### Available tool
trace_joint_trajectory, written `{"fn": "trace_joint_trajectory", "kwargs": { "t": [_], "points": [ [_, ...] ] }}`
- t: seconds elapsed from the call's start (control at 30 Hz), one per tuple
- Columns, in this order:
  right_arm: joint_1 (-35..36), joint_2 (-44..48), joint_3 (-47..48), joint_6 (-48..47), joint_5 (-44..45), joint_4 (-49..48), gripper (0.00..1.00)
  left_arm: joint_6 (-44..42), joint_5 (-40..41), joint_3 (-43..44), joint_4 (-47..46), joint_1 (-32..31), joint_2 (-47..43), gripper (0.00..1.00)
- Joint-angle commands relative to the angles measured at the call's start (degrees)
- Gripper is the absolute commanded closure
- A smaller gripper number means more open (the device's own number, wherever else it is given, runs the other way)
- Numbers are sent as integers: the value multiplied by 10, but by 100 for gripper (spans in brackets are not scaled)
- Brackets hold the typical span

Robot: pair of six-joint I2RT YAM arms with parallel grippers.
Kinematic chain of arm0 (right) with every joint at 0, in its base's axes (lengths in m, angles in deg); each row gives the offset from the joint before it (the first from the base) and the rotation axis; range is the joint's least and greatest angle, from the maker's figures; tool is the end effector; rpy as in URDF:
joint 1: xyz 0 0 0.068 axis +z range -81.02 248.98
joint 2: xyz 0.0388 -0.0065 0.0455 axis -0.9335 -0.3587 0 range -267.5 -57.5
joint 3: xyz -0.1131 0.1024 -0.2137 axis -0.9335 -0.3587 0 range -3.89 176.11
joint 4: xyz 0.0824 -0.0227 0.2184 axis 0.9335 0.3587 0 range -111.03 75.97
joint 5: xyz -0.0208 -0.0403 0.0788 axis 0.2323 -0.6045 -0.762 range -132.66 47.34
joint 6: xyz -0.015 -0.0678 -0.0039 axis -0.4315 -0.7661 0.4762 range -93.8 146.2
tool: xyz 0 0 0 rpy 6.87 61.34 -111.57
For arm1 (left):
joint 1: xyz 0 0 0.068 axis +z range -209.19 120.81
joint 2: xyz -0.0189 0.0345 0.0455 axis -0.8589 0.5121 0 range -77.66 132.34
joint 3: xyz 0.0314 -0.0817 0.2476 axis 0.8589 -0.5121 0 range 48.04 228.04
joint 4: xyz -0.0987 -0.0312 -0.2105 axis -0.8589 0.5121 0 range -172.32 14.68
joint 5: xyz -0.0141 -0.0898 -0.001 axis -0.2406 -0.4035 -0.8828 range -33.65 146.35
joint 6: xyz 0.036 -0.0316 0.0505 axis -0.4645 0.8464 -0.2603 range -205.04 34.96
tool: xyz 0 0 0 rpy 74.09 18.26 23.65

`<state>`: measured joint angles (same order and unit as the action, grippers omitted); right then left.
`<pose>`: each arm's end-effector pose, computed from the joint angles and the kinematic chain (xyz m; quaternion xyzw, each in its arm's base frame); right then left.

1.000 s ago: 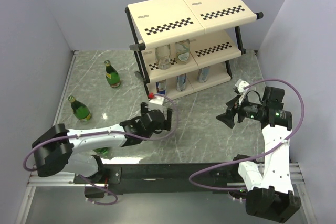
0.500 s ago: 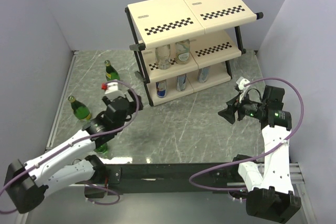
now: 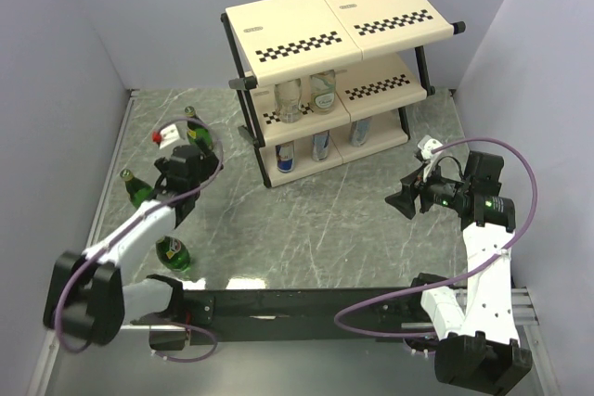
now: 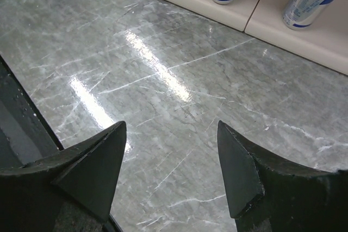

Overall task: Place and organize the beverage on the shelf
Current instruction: Pick up the drink from the center of the board.

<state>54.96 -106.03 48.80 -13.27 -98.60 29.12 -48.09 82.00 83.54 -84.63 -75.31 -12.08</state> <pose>0.1440 0.0123 0.3029 -0.3518 0.7601 0.2394 0.4912 0.2402 -0.0438 0.2297 -0.2638 0.8003 -0.0551 0.5357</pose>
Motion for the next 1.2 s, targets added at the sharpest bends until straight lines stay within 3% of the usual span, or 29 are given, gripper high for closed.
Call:
{"fn": "trace_joint_trajectory", "kwargs": {
  "t": [0.0, 0.23, 0.5, 0.8, 1.17],
  "points": [
    [3, 6, -3, 0, 0, -15, 26, -57, -39, 67, -53, 7, 48, 9],
    [3, 4, 0, -7, -4, -8, 26, -91, -25, 113, -54, 35, 98, 9],
    [2, 1, 3, -18, -8, 3, 26, -128, -17, 200, -19, 57, 154, 19],
    [2, -2, 3, -21, -11, 7, 26, -156, -24, 309, 36, 82, 234, 23],
    [2, -9, 4, -24, -11, 9, 26, -183, -39, 403, 92, 90, 299, 38]
  ]
}}
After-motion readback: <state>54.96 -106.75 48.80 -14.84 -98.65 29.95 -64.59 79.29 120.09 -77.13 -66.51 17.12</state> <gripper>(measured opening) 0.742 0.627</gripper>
